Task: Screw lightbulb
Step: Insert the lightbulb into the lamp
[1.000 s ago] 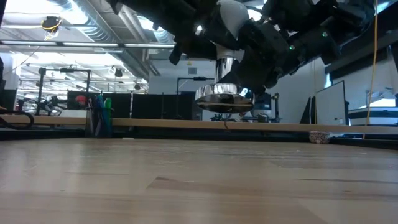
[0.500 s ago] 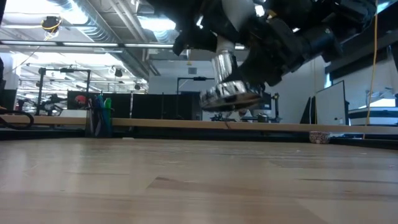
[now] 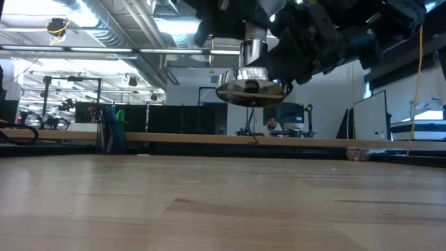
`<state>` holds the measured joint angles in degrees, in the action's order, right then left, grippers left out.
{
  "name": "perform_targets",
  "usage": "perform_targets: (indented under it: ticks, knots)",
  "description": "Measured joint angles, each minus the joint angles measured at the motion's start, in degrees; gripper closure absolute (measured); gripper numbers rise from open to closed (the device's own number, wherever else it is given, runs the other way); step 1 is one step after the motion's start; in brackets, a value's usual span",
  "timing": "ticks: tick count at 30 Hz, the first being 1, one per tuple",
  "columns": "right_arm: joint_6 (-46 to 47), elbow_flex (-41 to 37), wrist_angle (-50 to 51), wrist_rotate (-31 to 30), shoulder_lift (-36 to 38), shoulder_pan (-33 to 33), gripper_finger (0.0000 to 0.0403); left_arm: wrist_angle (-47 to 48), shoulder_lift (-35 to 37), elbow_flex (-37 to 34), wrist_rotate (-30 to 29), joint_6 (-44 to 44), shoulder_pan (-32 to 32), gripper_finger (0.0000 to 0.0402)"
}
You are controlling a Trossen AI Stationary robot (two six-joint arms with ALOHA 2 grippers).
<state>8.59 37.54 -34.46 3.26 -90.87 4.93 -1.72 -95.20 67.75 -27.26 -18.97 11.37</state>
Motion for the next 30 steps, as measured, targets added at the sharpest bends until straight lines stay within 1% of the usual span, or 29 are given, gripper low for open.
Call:
perform_targets:
  ticks: [4, 7, 13, 17, 19, 21, 25, 30]
  knots:
    - [0.19, 0.0, 0.03, -0.47, 0.02, -0.02, 0.0221, 0.55, 0.0, 0.02, 0.01, -0.56, -0.11, 0.0265]
    - [0.17, -0.07, -0.27, -0.45, 0.02, -0.02, 0.0221, -1.27, -0.83, -0.03, -0.27, -0.49, 0.06, 0.0265]
    - [0.06, -0.28, -0.54, -0.01, -0.02, 0.38, 0.0221, -7.28, -1.14, -4.32, -1.68, -3.58, 0.51, 0.0265]
    - [-0.32, -0.28, -0.83, -0.19, 0.04, 0.72, 0.0221, -7.67, -1.07, -4.79, -1.6, -4.14, 1.0, 0.0265]
    - [-0.46, -0.28, -0.66, 0.29, 0.37, 0.72, 0.0221, -7.92, -1.07, -4.83, -0.47, -3.25, 1.01, 0.0265]
    - [-1.46, -0.16, -0.25, 1.94, 1.11, 0.72, 0.0221, -9.0, -1.07, -4.81, 2.45, -2.57, 0.92, 0.0265]
    - [-3.36, 0.62, 0.52, 10.12, 3.61, 1.05, 0.0221, -12.38, -1.03, -4.79, 10.63, -0.62, 0.55, 0.0265]
    - [-3.99, 1.59, 0.45, 18.33, 6.36, 2.54, 0.0221, -19.73, -1.09, -4.81, 21.41, 4.13, 0.62, 0.0265]
